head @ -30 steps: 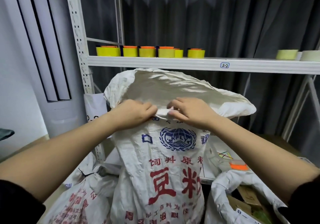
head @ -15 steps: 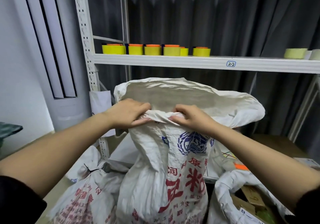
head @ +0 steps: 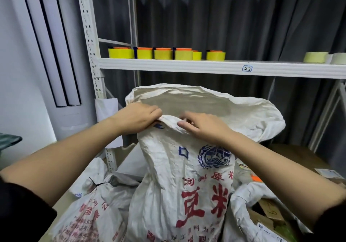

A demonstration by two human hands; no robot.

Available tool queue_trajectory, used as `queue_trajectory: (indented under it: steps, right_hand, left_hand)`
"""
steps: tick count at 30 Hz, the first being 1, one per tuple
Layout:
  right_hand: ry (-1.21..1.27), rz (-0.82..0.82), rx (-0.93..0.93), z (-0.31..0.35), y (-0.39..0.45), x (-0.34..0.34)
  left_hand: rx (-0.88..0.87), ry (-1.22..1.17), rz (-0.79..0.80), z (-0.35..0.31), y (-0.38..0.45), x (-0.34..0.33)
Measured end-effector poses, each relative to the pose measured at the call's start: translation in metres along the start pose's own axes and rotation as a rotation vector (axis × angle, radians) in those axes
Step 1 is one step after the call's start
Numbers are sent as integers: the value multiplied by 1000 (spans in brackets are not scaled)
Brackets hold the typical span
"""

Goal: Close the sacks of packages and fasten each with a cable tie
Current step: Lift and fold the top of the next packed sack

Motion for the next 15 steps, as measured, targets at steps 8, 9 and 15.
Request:
queue_trajectory:
  steps: [8,9,15]
  right_hand:
    - [431,89,-14,14,22,-13]
    - [414,41,-14,11,20,-13]
    - [35,-242,-52,24,11,-10]
  left_hand:
    - [36,65,-181,-21,-15,11]
    - [151,29,-252,-25,-25,10]
    - [1098,-990,-414,-65,-40,-11]
Point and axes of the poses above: each hand's wrist, its own y-axis towards the middle knuckle, its own x-axis out of the back of the hand, z = x × y, the point moved 5 cm from there along y, towards the middle knuckle, and after that the axes turned 7 degrees about z, right-handed, at the moved point
